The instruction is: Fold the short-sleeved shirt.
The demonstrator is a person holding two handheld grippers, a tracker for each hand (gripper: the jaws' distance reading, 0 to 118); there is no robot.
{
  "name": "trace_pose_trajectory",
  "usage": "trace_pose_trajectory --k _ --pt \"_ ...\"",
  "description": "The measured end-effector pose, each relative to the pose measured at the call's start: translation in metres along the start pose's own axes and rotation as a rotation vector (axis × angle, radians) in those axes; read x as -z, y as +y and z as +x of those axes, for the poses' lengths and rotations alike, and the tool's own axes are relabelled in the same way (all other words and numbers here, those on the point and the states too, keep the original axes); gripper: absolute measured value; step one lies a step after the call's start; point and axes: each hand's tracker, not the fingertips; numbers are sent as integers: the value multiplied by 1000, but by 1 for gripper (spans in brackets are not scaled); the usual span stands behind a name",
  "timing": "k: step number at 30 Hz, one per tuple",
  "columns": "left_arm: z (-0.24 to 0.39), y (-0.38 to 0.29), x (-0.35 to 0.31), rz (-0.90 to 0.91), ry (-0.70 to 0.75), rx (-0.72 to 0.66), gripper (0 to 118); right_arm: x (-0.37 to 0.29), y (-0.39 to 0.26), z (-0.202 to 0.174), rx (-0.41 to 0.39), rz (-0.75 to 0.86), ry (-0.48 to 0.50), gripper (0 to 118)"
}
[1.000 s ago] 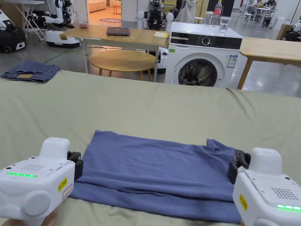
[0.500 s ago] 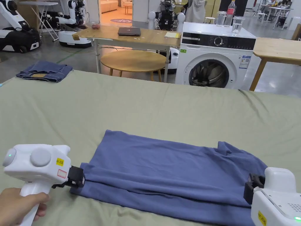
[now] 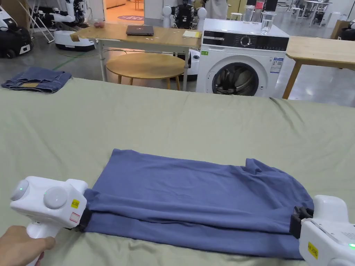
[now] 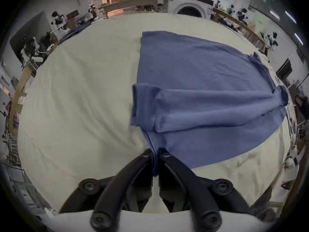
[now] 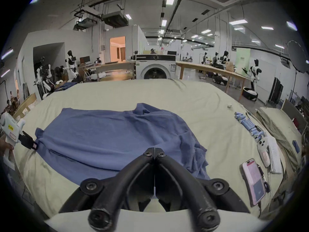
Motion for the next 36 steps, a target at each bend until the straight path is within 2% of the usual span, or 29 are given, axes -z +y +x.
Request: trace_pose_trajectory --k 1,2,4,5,11,15,16,17,18,19,20,21,22,24,28,36 --pt "-3 -3 -2 13 -10 -16 0 2 3 6 -3 -27 -9 6" --pt "-4 -5 -4 18 -18 -27 0 4 6 14 0 -49 -10 18" --pt "-6 -11 -10 35 -34 -45 0 9 11 32 5 -117 -20 53" --pt "-7 -14 -13 47 -40 -50 0 14 13 42 3 -162 -13 55" --pt "-10 -24 -20 78 -55 -82 0 49 -1 86 34 -352 -9 55" --pt "-13 -27 -16 76 -69 -109 0 68 -28 93 56 -523 11 52" --pt "-13 -28 -15 76 -70 -109 0 70 -34 93 77 -546 41 46" --pt "-12 -28 -15 73 -70 -111 0 74 -41 94 91 -555 58 45" --pt "-12 -28 -14 71 -71 -111 0 70 -41 93 77 -495 30 42" --pt "-11 -28 -14 69 -69 -108 0 66 -40 91 72 -482 32 26" --pt "-10 -28 -14 68 -66 -105 0 64 -40 90 75 -485 57 3" --pt "-8 -28 -14 68 -61 -101 0 65 -39 89 113 -479 122 3" --pt "-6 -27 -14 67 -54 -92 0 65 -41 87 102 -483 89 3" --pt "-3 -28 -16 71 -43 -75 0 60 -40 78 10 -460 64 3" --pt "-5 -28 -29 103 -44 -78 0 45 -34 80 21 -434 61 3" --pt "-13 -30 -75 183 -109 -99 0 -6 5 84 -14 -354 54 2"
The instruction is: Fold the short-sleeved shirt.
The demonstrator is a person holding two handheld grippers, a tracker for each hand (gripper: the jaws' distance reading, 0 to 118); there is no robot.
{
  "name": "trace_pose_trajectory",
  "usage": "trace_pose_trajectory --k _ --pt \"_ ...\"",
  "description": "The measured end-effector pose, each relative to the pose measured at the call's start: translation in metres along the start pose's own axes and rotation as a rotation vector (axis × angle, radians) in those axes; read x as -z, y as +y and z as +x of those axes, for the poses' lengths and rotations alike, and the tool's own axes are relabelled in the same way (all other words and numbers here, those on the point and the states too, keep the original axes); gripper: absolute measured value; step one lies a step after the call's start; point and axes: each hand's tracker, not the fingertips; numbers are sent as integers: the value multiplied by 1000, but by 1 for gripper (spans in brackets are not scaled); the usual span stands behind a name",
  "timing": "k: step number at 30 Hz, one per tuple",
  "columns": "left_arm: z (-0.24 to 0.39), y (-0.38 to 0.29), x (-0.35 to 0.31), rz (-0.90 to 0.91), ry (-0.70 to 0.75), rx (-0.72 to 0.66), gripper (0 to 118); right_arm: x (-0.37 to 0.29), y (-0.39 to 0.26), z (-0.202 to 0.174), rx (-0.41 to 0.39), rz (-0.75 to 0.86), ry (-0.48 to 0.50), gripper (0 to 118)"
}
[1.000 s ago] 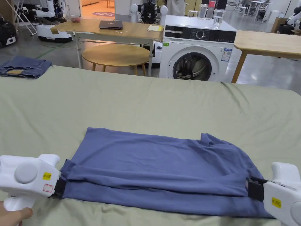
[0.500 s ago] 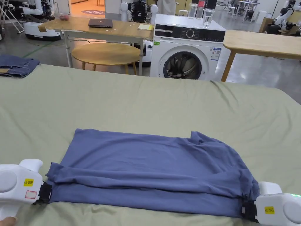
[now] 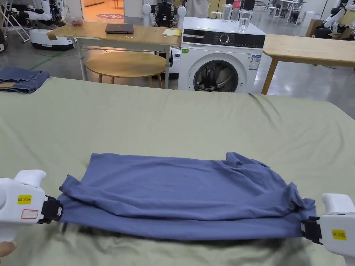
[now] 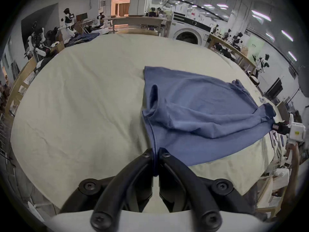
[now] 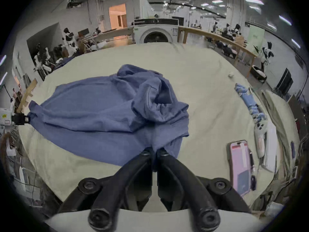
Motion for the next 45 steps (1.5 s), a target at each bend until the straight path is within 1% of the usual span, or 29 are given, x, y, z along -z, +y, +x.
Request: trace_pose_trajectory --k 3,7,10,15,21,22,23,24,25,26,27,28,30,31,34,37,38,39,40,41,42,43,44,45 --pt "-13 -9 1 -10 5 24 0 -18 -9 -1 -24 3 -29 2" --pt "-21 -41 -6 -27 -19 -9 0 -31 -34 2 -15 -26 -30 2" --pt "-25 -66 -6 -53 -4 -8 0 -36 -58 -1 -19 -71 -39 2" --pt "-27 -98 18 -110 10 -19 0 -14 -88 -2 -18 -129 -62 2" --pt "-22 -98 32 -120 33 -19 0 16 -98 -8 -7 -155 -81 4" --pt "-22 -97 32 -119 34 -20 0 15 -97 -10 -16 -151 -90 7" --pt "-21 -95 31 -119 35 -20 0 14 -96 -13 -34 -146 -100 15" --pt "-19 -94 29 -118 37 -23 3 8 -92 -15 -49 -152 -108 28" --pt "-16 -93 27 -117 40 -29 15 5 -89 -17 -59 -151 -128 41" --pt "-14 -89 23 -114 44 -33 25 -2 -85 -20 -82 -133 -176 48" --pt "-12 -86 19 -96 56 -34 34 -8 -79 -22 -96 -102 -198 55" --pt "-10 -83 15 -82 63 -29 40 -12 -75 -22 -92 -70 -213 58" --pt "2 -75 3 -34 55 -18 42 -27 -62 -30 -76 4 -251 58" --pt "5 -71 0 1 45 -6 42 -32 -58 -34 -67 46 -241 58" --pt "27 -57 -15 141 25 29 42 -45 -41 -50 -23 237 -171 58" --pt "50 -48 -26 318 38 45 42 -52 -29 -72 11 428 -132 58" --pt "58 -47 -30 394 30 51 42 -53 -25 -80 9 479 -117 58" --pt "65 -46 -33 485 16 67 42 -54 -20 -91 4 516 -129 58" --pt "72 -46 -34 541 18 80 41 -57 -16 -99 2 543 -138 56" --pt "79 -43 -37 590 36 93 36 -56 -13 -107 3 578 -127 52" --pt "87 -40 -38 599 60 110 27 -55 -10 -114 4 597 -113 43" --pt "93 -37 -37 603 76 122 11 -54 -7 -119 5 601 -110 22" --pt "98 -33 -36 607 87 126 3 -54 -4 -126 13 619 -100 7" --pt "99 -30 -33 617 97 134 0 -53 -2 -130 23 638 -95 3"
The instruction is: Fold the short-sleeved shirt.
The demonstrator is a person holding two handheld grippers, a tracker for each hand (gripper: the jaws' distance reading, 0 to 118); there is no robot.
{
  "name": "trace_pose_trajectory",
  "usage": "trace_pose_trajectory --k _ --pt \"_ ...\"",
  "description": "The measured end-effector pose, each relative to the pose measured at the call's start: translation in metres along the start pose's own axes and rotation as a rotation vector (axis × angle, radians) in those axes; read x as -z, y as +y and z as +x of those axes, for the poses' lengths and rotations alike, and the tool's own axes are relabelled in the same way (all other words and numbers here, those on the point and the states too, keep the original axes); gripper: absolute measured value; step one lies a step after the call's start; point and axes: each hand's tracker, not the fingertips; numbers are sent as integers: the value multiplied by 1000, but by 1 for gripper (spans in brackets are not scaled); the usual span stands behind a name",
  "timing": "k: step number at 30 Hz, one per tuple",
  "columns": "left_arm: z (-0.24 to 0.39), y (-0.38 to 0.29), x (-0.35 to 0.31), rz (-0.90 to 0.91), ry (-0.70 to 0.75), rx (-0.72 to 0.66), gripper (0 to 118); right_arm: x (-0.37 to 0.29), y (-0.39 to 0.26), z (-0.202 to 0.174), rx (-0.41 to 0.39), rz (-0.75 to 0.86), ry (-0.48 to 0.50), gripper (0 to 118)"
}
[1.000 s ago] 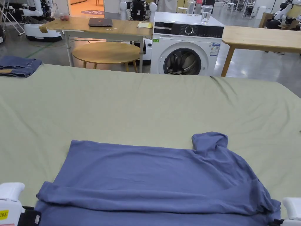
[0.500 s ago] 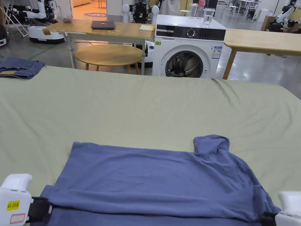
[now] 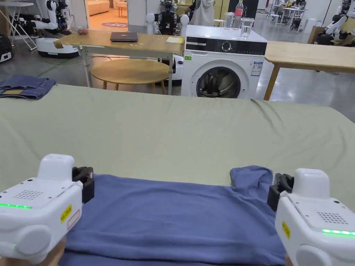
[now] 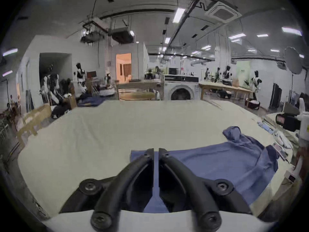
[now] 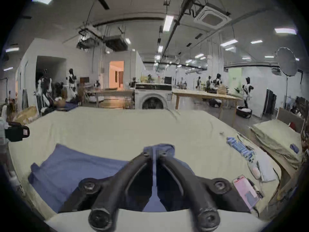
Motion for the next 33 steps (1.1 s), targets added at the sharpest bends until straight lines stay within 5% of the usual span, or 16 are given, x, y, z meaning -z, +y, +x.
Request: trace_pose_trajectory --k 8,19,20,23,25,33 --pt "-7 9 31 11 37 20 0 15 5 -20 0 12 65 0" --pt "-107 36 179 -454 -29 -157 0 46 -1 -14 -67 -92 116 0" --pt "-106 39 184 -504 -51 -172 2 50 -2 -12 -67 -110 108 0" --pt "-114 39 215 -613 -104 -207 44 58 -9 -4 -55 -146 95 0" --pt "-113 36 230 -671 -127 -199 54 62 -13 0 -51 -169 82 0" --pt "-96 7 263 -807 -40 -117 54 71 -26 12 -58 -240 43 0"
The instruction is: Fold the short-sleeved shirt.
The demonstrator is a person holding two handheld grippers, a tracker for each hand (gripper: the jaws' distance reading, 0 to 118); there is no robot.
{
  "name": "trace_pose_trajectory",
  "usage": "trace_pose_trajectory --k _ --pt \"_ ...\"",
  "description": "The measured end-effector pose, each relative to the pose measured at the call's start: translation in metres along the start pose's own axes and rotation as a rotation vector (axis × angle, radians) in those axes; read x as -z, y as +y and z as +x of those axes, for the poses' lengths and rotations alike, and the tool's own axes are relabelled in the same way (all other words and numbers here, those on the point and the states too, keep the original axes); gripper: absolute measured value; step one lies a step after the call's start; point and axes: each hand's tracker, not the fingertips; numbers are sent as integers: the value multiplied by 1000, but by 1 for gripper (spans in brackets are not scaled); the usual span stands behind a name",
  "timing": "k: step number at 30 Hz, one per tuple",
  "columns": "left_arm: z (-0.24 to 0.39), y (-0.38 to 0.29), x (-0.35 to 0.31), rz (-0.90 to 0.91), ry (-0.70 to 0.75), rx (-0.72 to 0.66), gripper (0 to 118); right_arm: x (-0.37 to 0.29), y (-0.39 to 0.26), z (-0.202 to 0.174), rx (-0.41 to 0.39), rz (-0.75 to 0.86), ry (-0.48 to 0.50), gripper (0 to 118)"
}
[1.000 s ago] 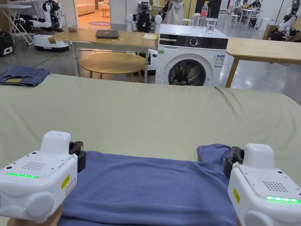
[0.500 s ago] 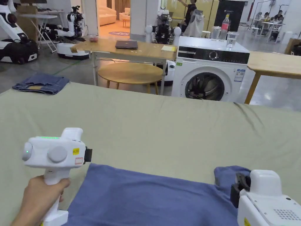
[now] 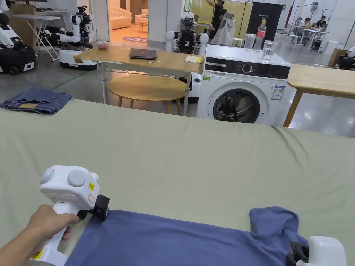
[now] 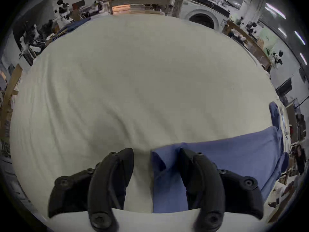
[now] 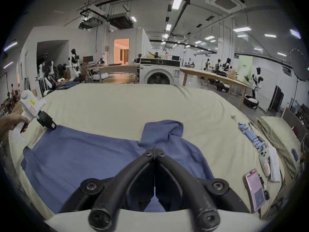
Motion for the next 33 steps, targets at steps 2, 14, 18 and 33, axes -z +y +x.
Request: trace_pose_trajectory --k 2,14,18,33 --pt "10 -3 -3 26 36 14 45 2 -2 2 1 -13 -5 0" --pt "13 -20 -20 179 3 73 0 34 35 39 71 -84 -26 0" --pt "10 -37 -45 261 -27 43 0 77 59 71 81 -196 -15 0" --pt "-8 -59 -53 340 -45 37 0 225 48 119 59 -627 13 58"
